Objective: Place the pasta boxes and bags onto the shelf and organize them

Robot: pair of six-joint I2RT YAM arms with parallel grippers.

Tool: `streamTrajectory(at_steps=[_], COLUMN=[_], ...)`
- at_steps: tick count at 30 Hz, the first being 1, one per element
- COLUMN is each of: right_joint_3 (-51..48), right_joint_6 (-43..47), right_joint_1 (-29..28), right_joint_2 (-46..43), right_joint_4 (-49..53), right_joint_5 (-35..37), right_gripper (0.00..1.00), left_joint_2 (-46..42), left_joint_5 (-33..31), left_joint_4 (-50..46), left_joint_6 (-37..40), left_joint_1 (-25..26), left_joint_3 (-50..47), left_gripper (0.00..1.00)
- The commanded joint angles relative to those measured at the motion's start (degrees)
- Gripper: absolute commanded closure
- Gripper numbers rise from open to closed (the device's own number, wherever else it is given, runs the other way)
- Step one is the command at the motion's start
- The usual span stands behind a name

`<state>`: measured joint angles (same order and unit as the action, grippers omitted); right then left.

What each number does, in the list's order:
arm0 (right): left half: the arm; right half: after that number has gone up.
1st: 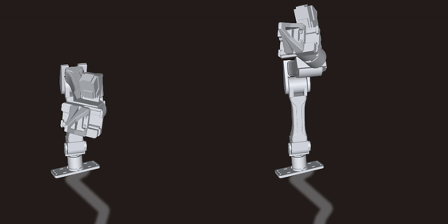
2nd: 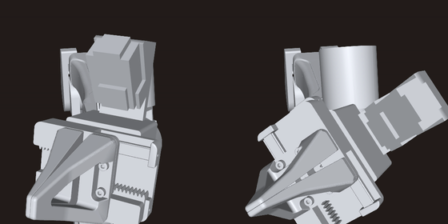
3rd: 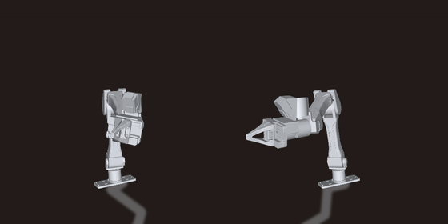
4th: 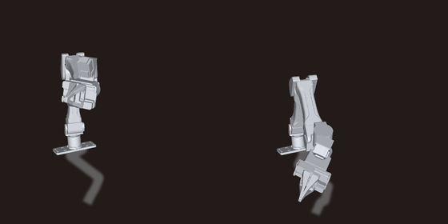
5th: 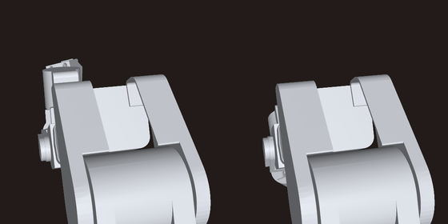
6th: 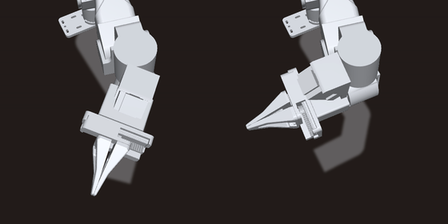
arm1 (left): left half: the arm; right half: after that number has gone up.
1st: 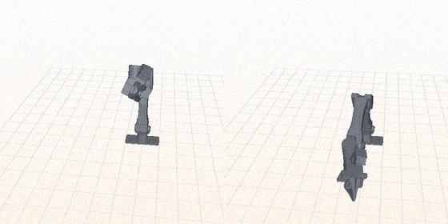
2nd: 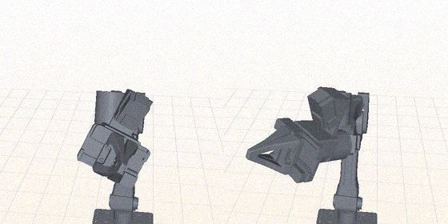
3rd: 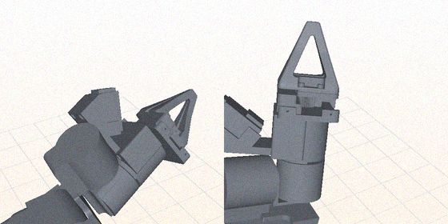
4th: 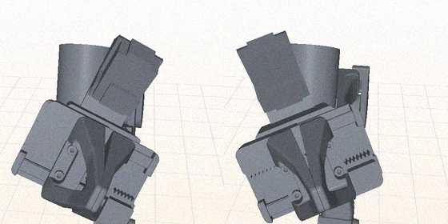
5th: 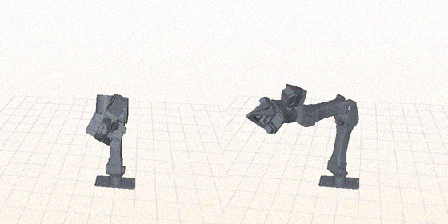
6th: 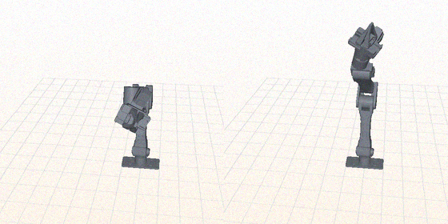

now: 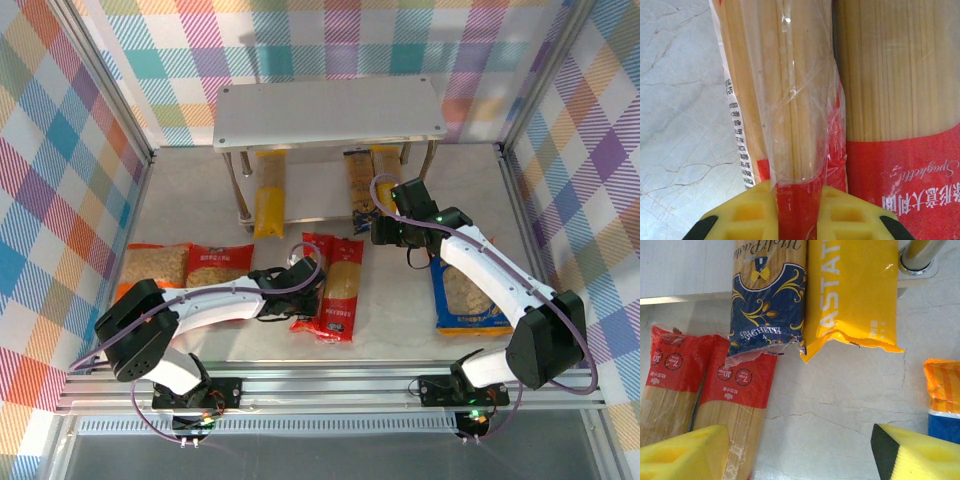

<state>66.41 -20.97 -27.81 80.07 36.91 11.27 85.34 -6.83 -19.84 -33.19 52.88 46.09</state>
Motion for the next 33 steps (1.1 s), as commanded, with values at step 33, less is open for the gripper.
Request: streamTrajectory(at_steps=[33], right_joint_3=[-0.1], right_joint_6=[-2.5], right_joint_1=[-0.4], right_joint_2=[-4.0], right_joint_4=[-0.5], right_joint_5=[-2.4], right_gripper=[0.24], left_joint_2=[-25.8], left_joint_5=[12.2], left_joint_4=[-16.2], left_joint_6=[11.1], left_joint_1=[-10.6], left_joint_3=[9.9], left_gripper=[1.00])
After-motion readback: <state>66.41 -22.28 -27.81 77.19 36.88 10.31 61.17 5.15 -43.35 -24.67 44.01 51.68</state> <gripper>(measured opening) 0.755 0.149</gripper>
